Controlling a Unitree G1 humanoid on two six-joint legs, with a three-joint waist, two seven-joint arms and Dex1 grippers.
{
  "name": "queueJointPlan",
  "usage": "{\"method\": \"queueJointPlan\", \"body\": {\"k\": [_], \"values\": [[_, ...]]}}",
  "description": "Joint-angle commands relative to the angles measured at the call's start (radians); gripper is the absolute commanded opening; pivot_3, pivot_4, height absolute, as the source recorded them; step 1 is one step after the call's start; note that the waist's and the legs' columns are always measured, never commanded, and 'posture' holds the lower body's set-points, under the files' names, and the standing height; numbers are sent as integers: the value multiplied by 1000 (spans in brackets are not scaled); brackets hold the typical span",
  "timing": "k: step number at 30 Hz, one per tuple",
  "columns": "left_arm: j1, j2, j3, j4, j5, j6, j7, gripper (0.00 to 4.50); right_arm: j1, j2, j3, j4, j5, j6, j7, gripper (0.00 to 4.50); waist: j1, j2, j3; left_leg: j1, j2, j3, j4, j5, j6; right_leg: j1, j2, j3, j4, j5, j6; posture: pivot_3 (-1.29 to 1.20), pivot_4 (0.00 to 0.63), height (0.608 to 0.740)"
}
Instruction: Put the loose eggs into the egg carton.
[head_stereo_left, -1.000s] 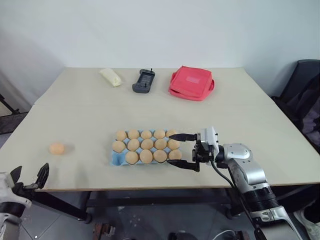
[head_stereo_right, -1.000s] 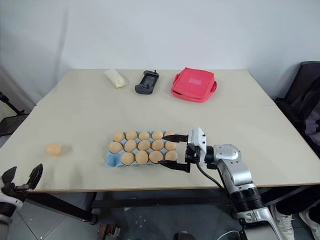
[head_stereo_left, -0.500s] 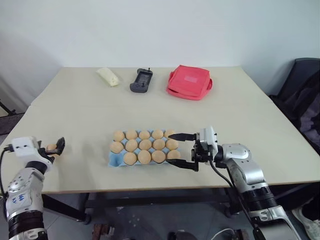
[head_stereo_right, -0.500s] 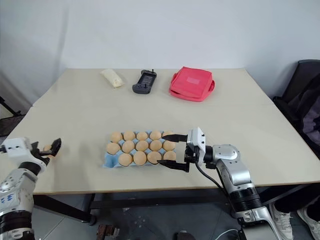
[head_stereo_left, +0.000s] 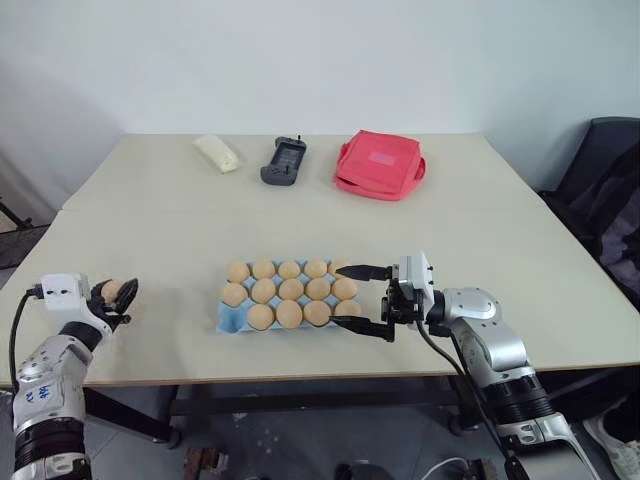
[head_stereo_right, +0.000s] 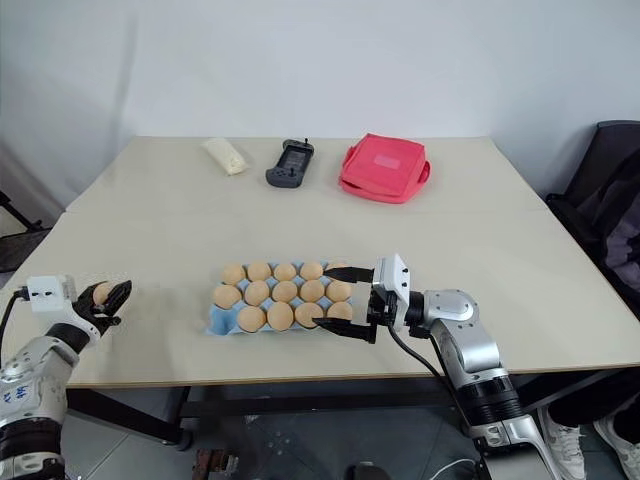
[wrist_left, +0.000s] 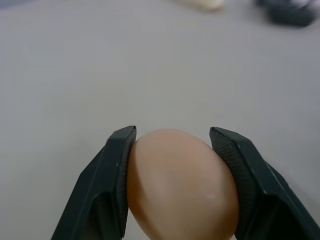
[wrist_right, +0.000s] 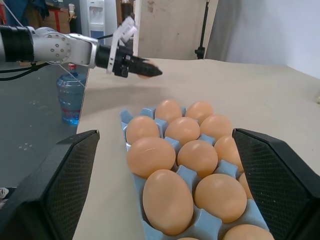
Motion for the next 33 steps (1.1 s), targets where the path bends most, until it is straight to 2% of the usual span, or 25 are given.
{"method": "queueJointPlan", "body": {"k": [1, 4, 7, 14, 15, 22, 29, 33], "values": [[31, -1, -38, -163, -54, -43, -143, 2323, -3, -3, -10, -28, 10, -3, -6, 4500, 0, 0, 0, 0, 0, 0, 0, 0, 0, 0, 0, 0, 0, 0, 0, 0, 150, 740], [65, -12, -163, -301, -38, -35, -246, 2323, -2, -3, -9, -30, 8, -3, -10, 4500, 0, 0, 0, 0, 0, 0, 0, 0, 0, 0, 0, 0, 0, 0, 0, 0, 150, 740], [73, -26, -244, -363, -20, -24, -278, 2323, -2, -3, -8, -32, 6, -3, -15, 4500, 0, 0, 0, 0, -1, 0, 0, 0, 0, 0, 0, 1, 0, 0, 0, 0, 150, 740], [55, -32, -353, -316, 39, -80, -360, 2323, 4, 0, -5, -44, 5, -3, -31, 4500, -6, 0, 0, 1, 0, 1, 0, 2, 3, 0, 2, 2, 1, 0, 0, 0, 150, 740], [57, -26, -358, -309, 37, -78, -380, 2538, 6, 0, -5, -48, 6, -2, -34, 4500, -5, 0, 0, 1, 0, 1, 0, 3, 4, 0, 2, 2, 1, 0, 0, 0, 150, 740], [107, 57, -276, -326, 16, -50, -409, 4464, 29, -32, -23, -78, 14, 9, -39, 4500, -5, 0, 0, 1, 0, 1, 0, 3, 4, 0, 1, 2, 1, 0, -1, 0, 150, 740], [216, 195, -168, -323, -12, -24, -493, 4464, 72, -123, -61, -91, 30, 35, -7, 4500, -4, 1, 0, 1, 1, 0, -1, 0, 1, -1, 0, 2, -1, -1, -2, 0, 150, 740], [264, 235, -117, -293, 1, -48, -498, 4464, 103, -176, -73, -84, 30, 39, 16, 4500, -4, 1, 0, 1, 1, 0, -2, 0, 0, -1, 0, 2, -2, -1, -2, 0, 150, 740]]}}
